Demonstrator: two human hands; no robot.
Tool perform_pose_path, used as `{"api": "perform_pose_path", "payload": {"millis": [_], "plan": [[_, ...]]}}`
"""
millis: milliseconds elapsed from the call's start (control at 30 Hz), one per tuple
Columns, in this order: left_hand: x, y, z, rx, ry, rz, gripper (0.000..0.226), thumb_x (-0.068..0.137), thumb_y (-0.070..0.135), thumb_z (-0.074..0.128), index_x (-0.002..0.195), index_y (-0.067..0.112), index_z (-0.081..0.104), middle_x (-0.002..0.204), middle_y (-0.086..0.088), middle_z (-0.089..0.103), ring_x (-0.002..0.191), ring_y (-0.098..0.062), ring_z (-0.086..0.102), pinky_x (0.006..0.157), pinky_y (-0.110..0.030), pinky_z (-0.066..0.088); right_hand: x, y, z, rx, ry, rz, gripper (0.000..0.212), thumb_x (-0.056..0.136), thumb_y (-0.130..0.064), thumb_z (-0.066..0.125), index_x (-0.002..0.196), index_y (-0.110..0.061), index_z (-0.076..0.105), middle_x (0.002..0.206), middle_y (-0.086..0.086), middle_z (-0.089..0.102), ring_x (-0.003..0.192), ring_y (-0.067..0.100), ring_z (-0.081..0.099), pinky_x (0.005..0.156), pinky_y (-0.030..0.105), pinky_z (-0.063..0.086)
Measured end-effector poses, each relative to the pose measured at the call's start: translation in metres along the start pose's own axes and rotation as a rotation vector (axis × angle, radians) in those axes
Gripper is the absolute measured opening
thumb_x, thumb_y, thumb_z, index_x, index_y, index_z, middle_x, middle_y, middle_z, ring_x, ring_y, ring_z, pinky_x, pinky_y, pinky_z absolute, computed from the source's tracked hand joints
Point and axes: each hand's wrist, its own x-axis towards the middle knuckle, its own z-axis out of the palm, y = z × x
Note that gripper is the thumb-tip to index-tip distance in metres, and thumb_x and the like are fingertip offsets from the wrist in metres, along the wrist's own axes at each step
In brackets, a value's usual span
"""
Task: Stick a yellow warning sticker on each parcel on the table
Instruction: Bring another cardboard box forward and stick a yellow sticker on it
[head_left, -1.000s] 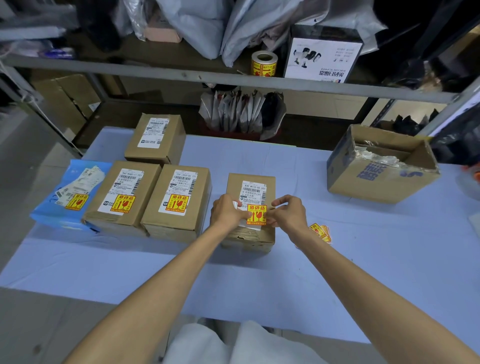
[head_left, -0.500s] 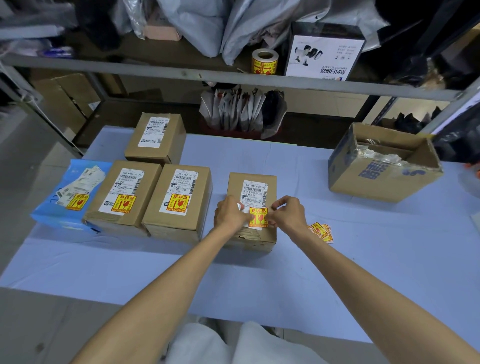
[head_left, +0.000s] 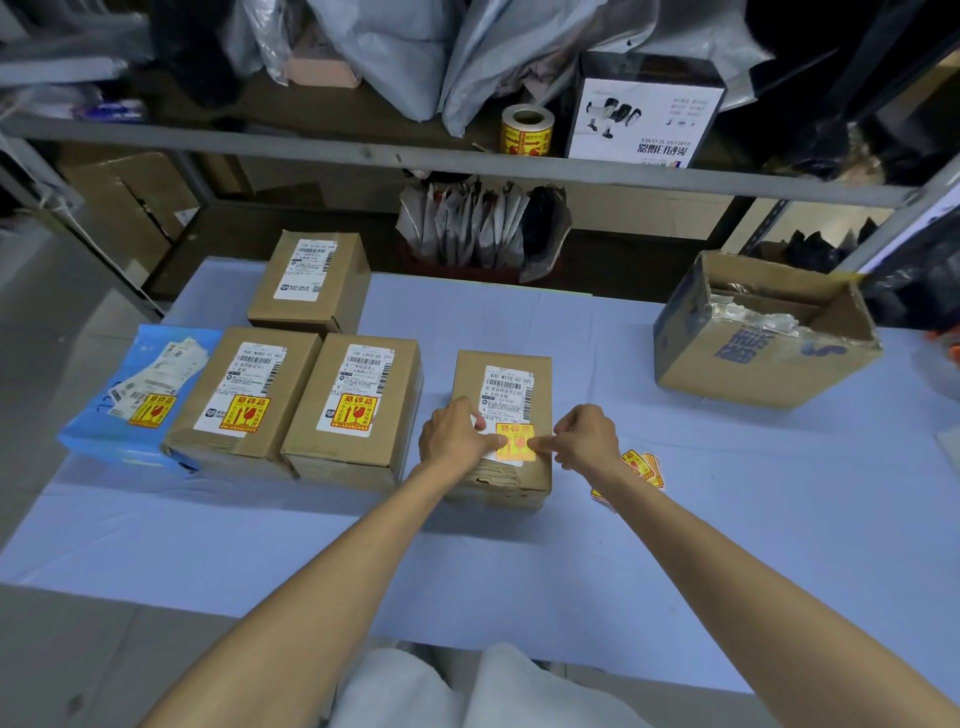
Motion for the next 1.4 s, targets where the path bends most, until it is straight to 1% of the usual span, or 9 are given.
{"api": "perform_pose_path", "payload": {"millis": [133, 333, 433, 600, 833, 1067, 1200, 1300, 1400], "plan": [[0.001, 0.000, 0.001, -0.009, 0.012, 0.017, 0.035, 0.074, 0.044, 0.075, 0.088, 0.021, 0.053, 0.113, -0.004, 0.063, 0.107, -0.026, 0.056, 0.081, -0.035, 0.046, 0.001, 0.005, 0.002, 0.105, -0.021, 0.021, 0.038, 0.065, -0.025, 0.087, 0.072, -0.010, 0.053, 0.086, 0.010, 0.067, 0.082, 0.030, 0.070, 0.066, 0.039, 0.059], [0.007, 0.003, 0.002, 0.031, 0.033, -0.001, 0.031, 0.079, 0.047, 0.070, 0.083, 0.022, 0.052, 0.112, -0.005, 0.064, 0.106, -0.028, 0.058, 0.083, -0.037, 0.048, 0.003, -0.003, 0.007, 0.028, 0.046, 0.039, 0.066, 0.055, -0.070, 0.076, 0.077, -0.009, 0.059, 0.078, 0.007, 0.069, 0.075, 0.026, 0.068, 0.075, 0.047, 0.058], [0.009, 0.003, 0.002, -0.003, 0.027, -0.029, 0.029, 0.077, 0.045, 0.073, 0.079, 0.024, 0.053, 0.113, -0.004, 0.064, 0.107, -0.027, 0.057, 0.085, -0.036, 0.047, 0.003, -0.002, 0.008, 0.004, 0.054, 0.029, 0.056, 0.056, -0.060, 0.081, 0.075, -0.013, 0.057, 0.076, 0.004, 0.068, 0.072, 0.027, 0.068, 0.072, 0.042, 0.058], [0.015, -0.001, -0.001, -0.094, 0.019, -0.091, 0.028, 0.071, 0.038, 0.078, 0.067, 0.024, 0.055, 0.111, -0.001, 0.064, 0.106, -0.025, 0.058, 0.088, -0.035, 0.048, 0.011, 0.003, -0.001, 0.134, 0.015, 0.003, 0.021, 0.078, -0.015, 0.076, 0.079, 0.003, 0.066, 0.070, 0.014, 0.069, 0.064, 0.031, 0.071, 0.070, 0.047, 0.061], [0.014, 0.009, 0.006, -0.028, 0.085, -0.105, 0.051, 0.063, 0.057, 0.077, 0.088, 0.016, 0.061, 0.103, -0.006, 0.067, 0.099, -0.030, 0.061, 0.081, -0.036, 0.050, 0.006, -0.007, 0.008, -0.036, 0.061, 0.056, 0.065, 0.057, -0.068, 0.076, 0.082, -0.010, 0.058, 0.080, 0.005, 0.067, 0.075, 0.027, 0.068, 0.063, 0.034, 0.052], [0.012, 0.001, 0.000, -0.044, 0.007, -0.051, 0.034, 0.064, 0.040, 0.083, 0.077, 0.022, 0.059, 0.106, 0.000, 0.065, 0.100, -0.025, 0.060, 0.082, -0.034, 0.049, 0.014, 0.000, 0.006, 0.049, 0.025, -0.018, 0.031, 0.077, -0.027, 0.077, 0.072, -0.009, 0.052, 0.086, 0.016, 0.069, 0.071, 0.034, 0.070, 0.071, 0.049, 0.059], [0.004, -0.002, -0.002, -0.024, -0.044, -0.020, 0.039, 0.060, 0.035, 0.088, 0.083, 0.023, 0.059, 0.113, 0.000, 0.065, 0.104, -0.025, 0.060, 0.080, -0.032, 0.046, 0.001, 0.003, 0.011, 0.029, -0.009, -0.005, 0.056, 0.061, -0.048, 0.085, 0.085, -0.012, 0.049, 0.089, 0.004, 0.064, 0.079, 0.025, 0.066, 0.065, 0.043, 0.056], [0.003, -0.001, -0.004, -0.018, -0.060, -0.004, 0.038, 0.061, 0.035, 0.087, 0.084, 0.024, 0.058, 0.117, 0.000, 0.065, 0.104, -0.025, 0.060, 0.082, -0.033, 0.048, -0.003, 0.006, 0.014, -0.046, -0.006, -0.082, 0.066, 0.055, -0.050, 0.089, 0.088, -0.014, 0.044, 0.090, 0.000, 0.059, 0.079, 0.020, 0.057, 0.055, 0.030, 0.038], [0.003, -0.001, -0.005, -0.016, -0.073, 0.016, 0.037, 0.063, 0.035, 0.086, 0.084, 0.024, 0.058, 0.115, -0.001, 0.065, 0.103, -0.024, 0.060, 0.081, -0.032, 0.045, 0.003, 0.009, 0.011, -0.005, -0.059, -0.105, 0.055, 0.059, -0.033, 0.091, 0.080, -0.016, 0.043, 0.091, 0.004, 0.061, 0.084, 0.025, 0.062, 0.066, 0.042, 0.054]]}}
